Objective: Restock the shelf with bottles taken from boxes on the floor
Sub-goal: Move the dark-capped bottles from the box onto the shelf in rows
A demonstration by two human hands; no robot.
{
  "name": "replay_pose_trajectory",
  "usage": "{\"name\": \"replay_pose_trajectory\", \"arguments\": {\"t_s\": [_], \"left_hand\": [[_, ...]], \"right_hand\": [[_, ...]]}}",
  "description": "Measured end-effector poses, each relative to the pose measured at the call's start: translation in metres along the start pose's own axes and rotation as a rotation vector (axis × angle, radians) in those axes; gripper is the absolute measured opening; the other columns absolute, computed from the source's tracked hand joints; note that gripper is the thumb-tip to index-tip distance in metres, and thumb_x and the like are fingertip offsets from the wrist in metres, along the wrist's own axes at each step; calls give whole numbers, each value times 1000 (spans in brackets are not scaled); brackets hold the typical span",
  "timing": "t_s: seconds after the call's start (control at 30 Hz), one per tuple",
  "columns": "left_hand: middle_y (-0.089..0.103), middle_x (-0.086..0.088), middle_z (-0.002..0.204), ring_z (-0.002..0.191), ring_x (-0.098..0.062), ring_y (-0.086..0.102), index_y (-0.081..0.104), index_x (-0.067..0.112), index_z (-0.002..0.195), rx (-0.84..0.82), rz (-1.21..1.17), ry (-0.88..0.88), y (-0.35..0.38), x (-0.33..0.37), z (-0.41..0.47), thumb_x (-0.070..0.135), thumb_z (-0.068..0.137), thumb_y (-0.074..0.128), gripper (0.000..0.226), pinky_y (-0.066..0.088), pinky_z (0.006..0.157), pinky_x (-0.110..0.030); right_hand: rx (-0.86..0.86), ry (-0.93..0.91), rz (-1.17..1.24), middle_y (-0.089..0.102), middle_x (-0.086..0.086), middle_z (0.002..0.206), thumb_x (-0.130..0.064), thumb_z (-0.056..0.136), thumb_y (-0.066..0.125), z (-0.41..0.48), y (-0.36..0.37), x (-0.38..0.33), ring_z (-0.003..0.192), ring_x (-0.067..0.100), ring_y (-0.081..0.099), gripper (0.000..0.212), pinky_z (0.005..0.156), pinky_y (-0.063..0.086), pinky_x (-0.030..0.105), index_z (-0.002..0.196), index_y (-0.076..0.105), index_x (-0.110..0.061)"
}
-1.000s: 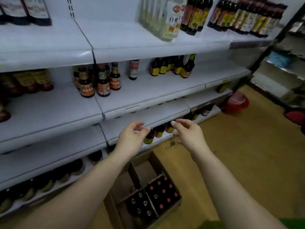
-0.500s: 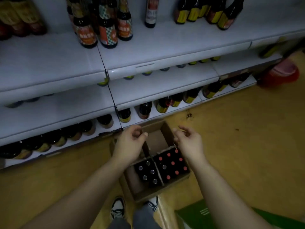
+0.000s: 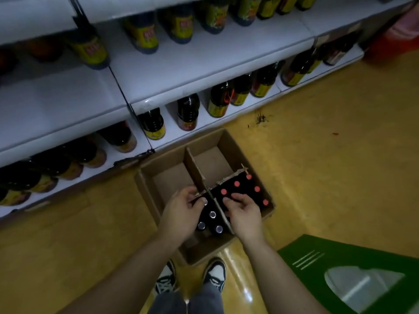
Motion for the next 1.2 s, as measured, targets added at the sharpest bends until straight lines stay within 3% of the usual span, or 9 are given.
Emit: {"name": "replay_pose_trajectory", "arguments": {"t_s": [0.13,0.27,0.43,0.6,0.73,0.87,1.2], "left_hand": [[63,8,112,91,0,59,62,25,131,-13,26,-40,40,-53,24,38,96,68,38,46,81,-28],[60,8,109,93,-2,58,60,24,133,-20,29,-63,73,-103,44,36,97,66,38,44,75,-22],[60,8,114,94,0,58,61,25,134,-28,69,-63,107,-157,69,37,97,66,39,42,78,-20],[59,7,115,89,1,60,60,29,128,-11,96,-60,127,-196,92,34,98,65,31,42,64,-10],[55,11,118,101,-8,61,59,30,130,19,129,-60,138,-215,109,34,97,66,34,46,83,-24],[50,5,129,114,-19,59,58,29,135,38,211,-26,147,-224,123,35,96,65,40,48,92,-30],[54,4,134,121,-24,57,49,46,135,-51,515,3,142,-234,145,36,93,62,45,52,90,-37]], "right_hand": [[-37,41,-47,74,-4,90,-30,93,74,39,25,54,87,17,71,24,87,57,38,113,61,-26],[-79,76,-96,75,-4,86,-34,90,75,74,58,111,87,17,71,33,86,58,39,120,65,-23],[-131,81,-192,75,-6,85,-31,92,72,111,90,162,84,7,68,30,69,47,22,119,63,-27],[-182,22,-372,68,-6,101,-41,89,73,133,115,196,95,13,66,49,80,53,29,135,59,-31],[-167,-73,-478,58,-17,90,-36,90,71,142,124,207,96,10,62,46,81,50,26,135,60,-31],[-115,-147,-531,67,-4,121,-33,88,68,145,136,217,111,15,65,43,87,52,27,131,64,-32],[-194,-226,-812,67,3,112,-35,91,62,150,153,237,103,28,66,38,80,58,41,127,50,-30]]}}
Point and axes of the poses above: each hand's wrist, its own z-axis towards the middle knuckle, its own y-axis out of the palm, x = y × z, the point moved 3 cm from there along z, towards the middle knuckle
